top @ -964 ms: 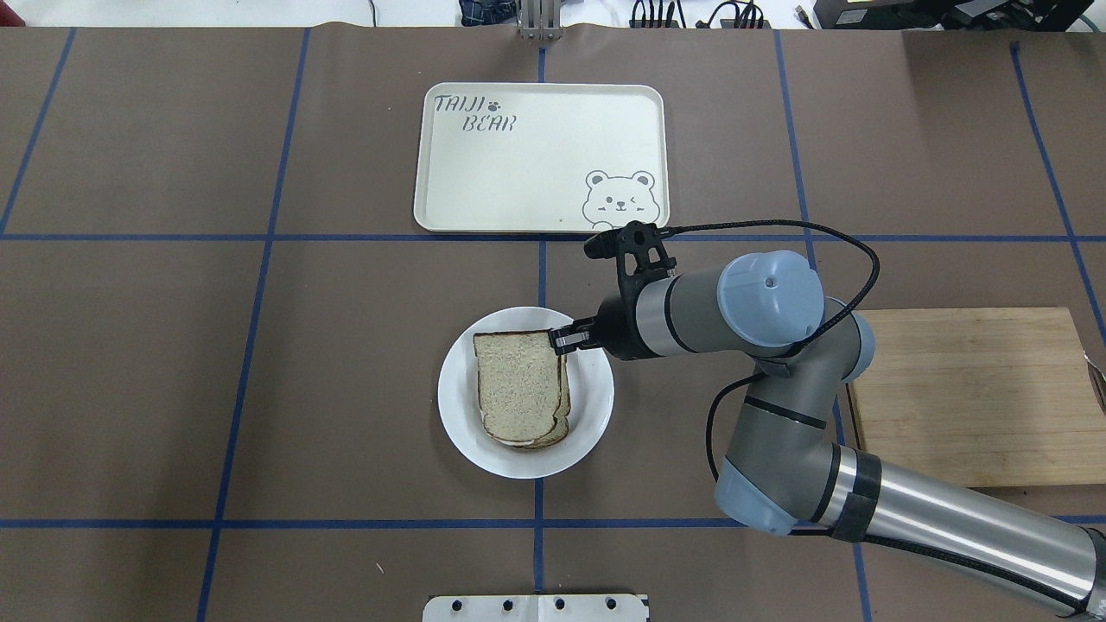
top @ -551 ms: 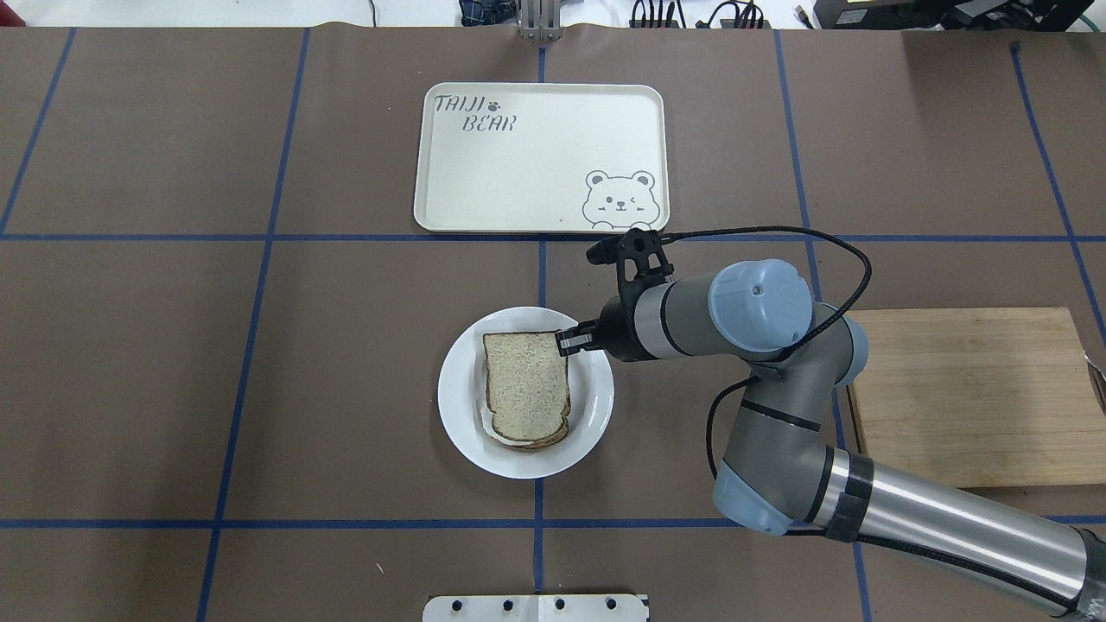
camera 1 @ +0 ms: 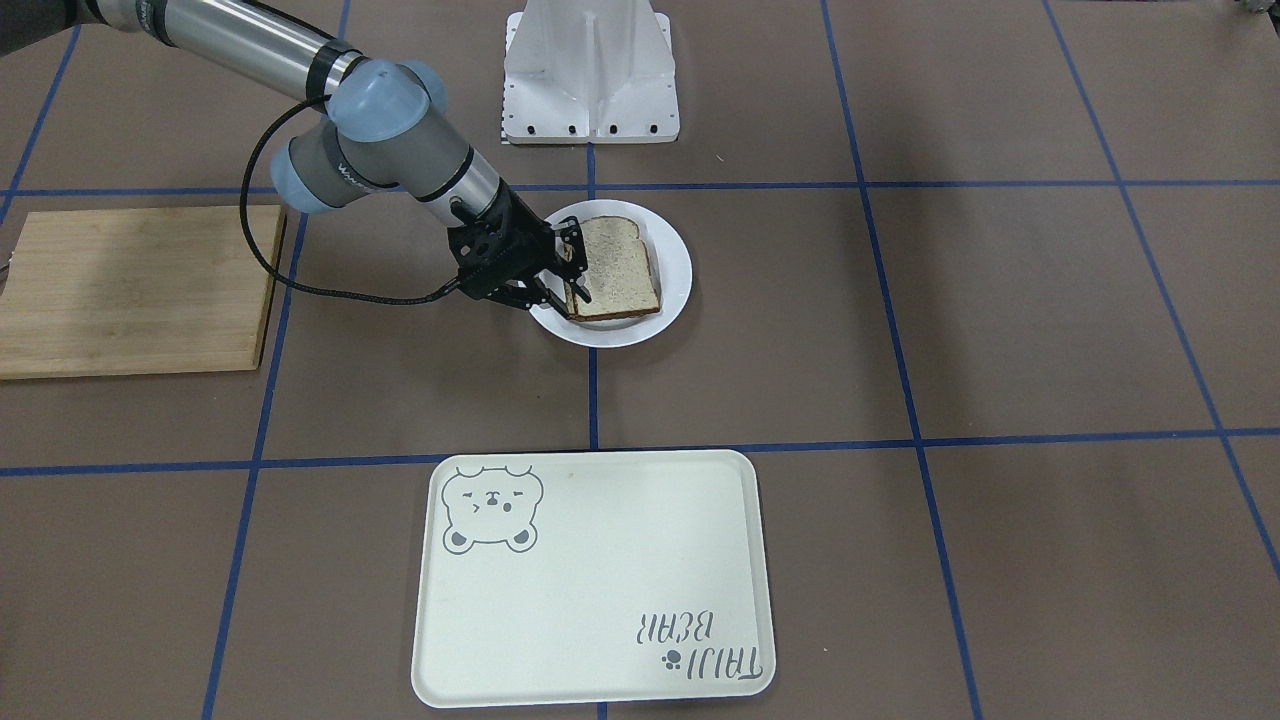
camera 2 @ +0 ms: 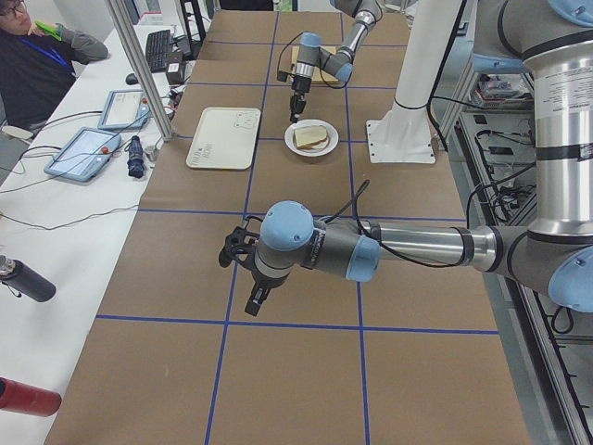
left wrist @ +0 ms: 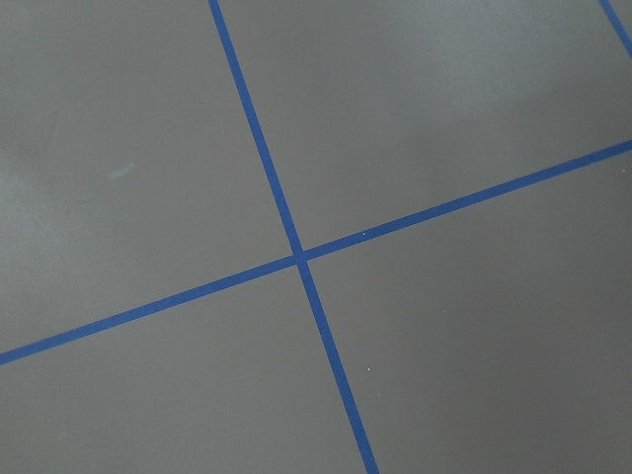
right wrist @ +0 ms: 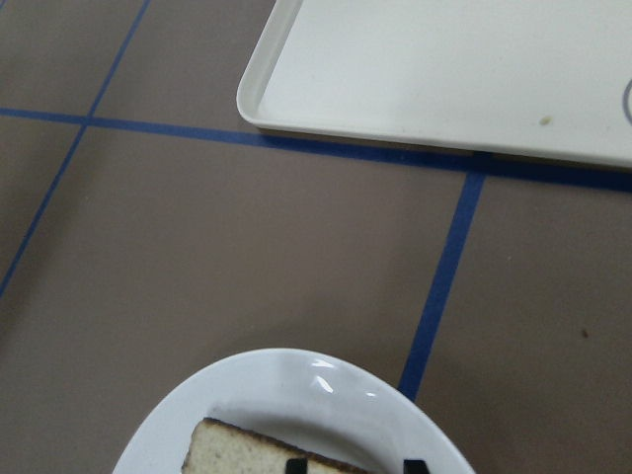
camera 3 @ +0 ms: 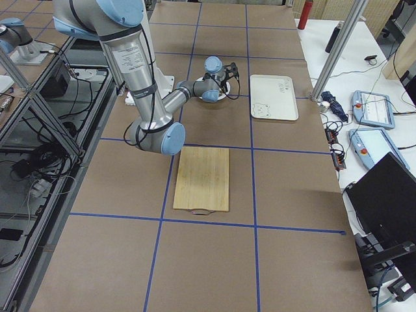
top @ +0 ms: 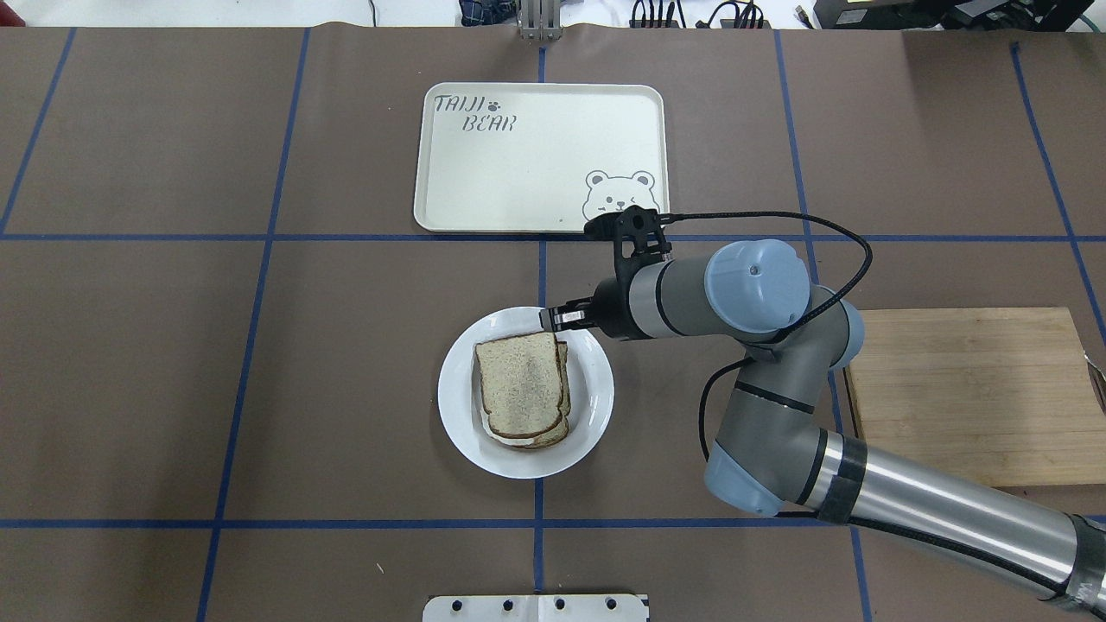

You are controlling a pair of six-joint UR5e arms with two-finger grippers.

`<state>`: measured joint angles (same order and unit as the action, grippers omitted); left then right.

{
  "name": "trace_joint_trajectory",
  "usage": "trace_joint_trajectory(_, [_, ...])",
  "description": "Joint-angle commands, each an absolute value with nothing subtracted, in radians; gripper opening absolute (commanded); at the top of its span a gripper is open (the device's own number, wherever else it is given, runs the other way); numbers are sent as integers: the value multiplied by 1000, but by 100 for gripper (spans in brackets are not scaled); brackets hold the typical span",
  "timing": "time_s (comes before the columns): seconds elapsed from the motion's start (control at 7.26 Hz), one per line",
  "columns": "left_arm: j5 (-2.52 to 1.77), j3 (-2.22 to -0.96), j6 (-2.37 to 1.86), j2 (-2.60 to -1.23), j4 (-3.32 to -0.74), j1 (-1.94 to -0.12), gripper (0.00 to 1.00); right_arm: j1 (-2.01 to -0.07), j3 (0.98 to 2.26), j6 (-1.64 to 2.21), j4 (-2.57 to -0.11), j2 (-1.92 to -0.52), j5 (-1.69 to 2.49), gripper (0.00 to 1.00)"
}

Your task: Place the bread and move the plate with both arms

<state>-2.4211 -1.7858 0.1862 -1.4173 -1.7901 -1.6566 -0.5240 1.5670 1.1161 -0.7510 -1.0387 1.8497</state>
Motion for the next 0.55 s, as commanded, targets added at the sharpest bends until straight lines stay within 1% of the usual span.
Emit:
trace_joint_trajectory(0.0, [-2425,-1799,187,-1420,-1793,-1657,98,-663,1586,1124,-840,-1040,1980,100])
trace_joint_trajectory(0.14, [-2428,-1827,184,-1419,-1862,-1657,98,-745,1598,1105,-955,-1045,2018,100])
trace_joint_trajectory(0.28, [-2427,-1819,157,-1419,-1949,-1655,98,-811,1597,1042,-1074,-1055,2046,100])
trace_joint_trajectory(0.41, [-2425,-1819,70,-1436,-2009,-1645,98,-875,1600,887,-1194,-1069,2065,100])
